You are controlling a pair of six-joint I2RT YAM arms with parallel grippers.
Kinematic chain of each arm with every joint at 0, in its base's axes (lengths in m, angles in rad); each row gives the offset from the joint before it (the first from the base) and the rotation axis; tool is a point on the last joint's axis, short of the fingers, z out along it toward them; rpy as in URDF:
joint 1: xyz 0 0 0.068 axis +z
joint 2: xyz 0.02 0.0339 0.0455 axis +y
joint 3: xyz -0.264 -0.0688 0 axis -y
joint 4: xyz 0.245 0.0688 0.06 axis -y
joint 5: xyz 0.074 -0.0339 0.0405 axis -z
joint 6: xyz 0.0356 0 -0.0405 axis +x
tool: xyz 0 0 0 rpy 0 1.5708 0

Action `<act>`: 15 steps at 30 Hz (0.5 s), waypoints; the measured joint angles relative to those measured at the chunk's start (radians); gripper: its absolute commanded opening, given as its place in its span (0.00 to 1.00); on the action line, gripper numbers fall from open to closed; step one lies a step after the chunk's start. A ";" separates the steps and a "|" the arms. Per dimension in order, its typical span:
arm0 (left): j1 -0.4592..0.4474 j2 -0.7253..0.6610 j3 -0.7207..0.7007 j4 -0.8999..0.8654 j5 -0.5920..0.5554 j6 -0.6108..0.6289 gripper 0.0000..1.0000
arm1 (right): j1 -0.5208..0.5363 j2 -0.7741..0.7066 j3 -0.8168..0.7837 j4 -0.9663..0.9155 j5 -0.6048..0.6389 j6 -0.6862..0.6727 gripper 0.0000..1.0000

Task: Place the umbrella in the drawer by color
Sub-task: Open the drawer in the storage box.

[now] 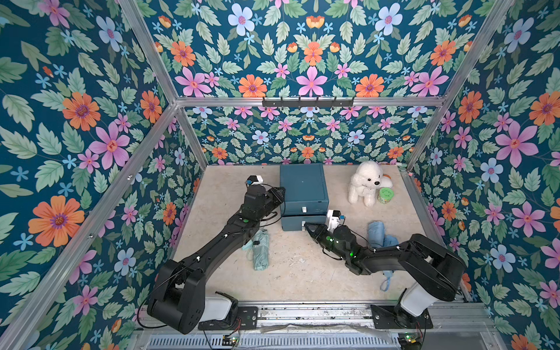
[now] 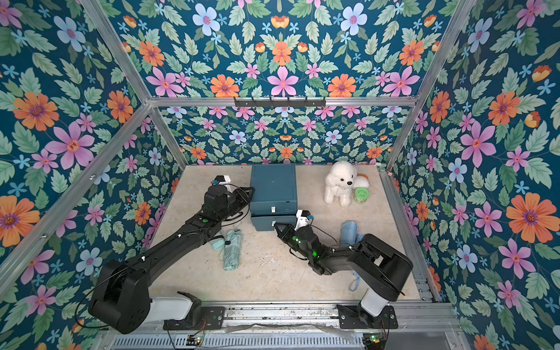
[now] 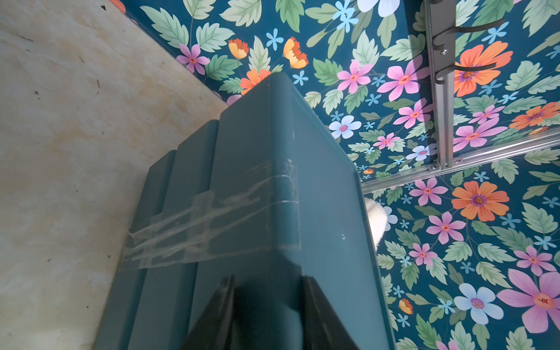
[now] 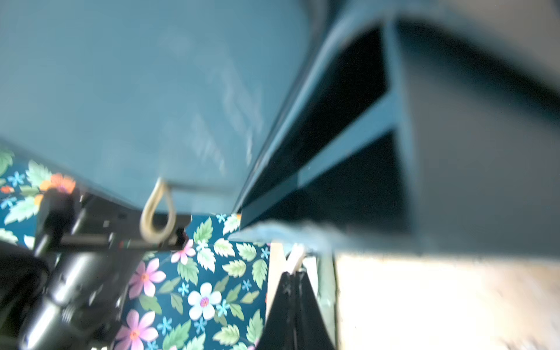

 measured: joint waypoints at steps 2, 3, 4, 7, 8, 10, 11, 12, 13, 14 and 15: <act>-0.001 0.004 0.002 0.000 0.000 0.000 0.38 | 0.032 -0.041 -0.045 -0.010 0.013 -0.005 0.00; -0.001 0.006 0.004 0.001 0.000 0.000 0.38 | 0.051 -0.065 -0.078 -0.018 0.026 -0.005 0.00; -0.001 0.008 0.006 0.003 0.000 0.000 0.38 | 0.069 -0.082 -0.103 -0.025 0.037 -0.005 0.00; -0.001 0.010 0.008 0.002 0.000 0.000 0.38 | 0.142 -0.154 -0.172 -0.060 0.100 -0.003 0.00; -0.001 0.010 0.009 0.002 -0.001 0.001 0.38 | 0.173 -0.177 -0.181 -0.079 0.119 -0.004 0.00; -0.001 0.010 0.009 0.000 -0.002 0.000 0.38 | 0.235 -0.219 -0.191 -0.128 0.161 -0.003 0.00; -0.002 0.010 0.009 0.000 -0.003 0.000 0.38 | 0.261 -0.234 -0.193 -0.152 0.175 -0.003 0.00; -0.002 0.010 0.009 0.000 -0.004 0.001 0.38 | 0.285 -0.248 -0.193 -0.177 0.194 -0.003 0.00; -0.002 0.011 0.009 0.000 -0.004 0.001 0.38 | 0.305 -0.261 -0.193 -0.198 0.212 -0.003 0.00; -0.002 0.011 0.010 0.000 -0.004 0.001 0.38 | 0.324 -0.272 -0.193 -0.217 0.226 -0.003 0.00; -0.002 0.012 0.010 0.001 -0.005 0.001 0.38 | 0.342 -0.282 -0.193 -0.237 0.241 -0.003 0.00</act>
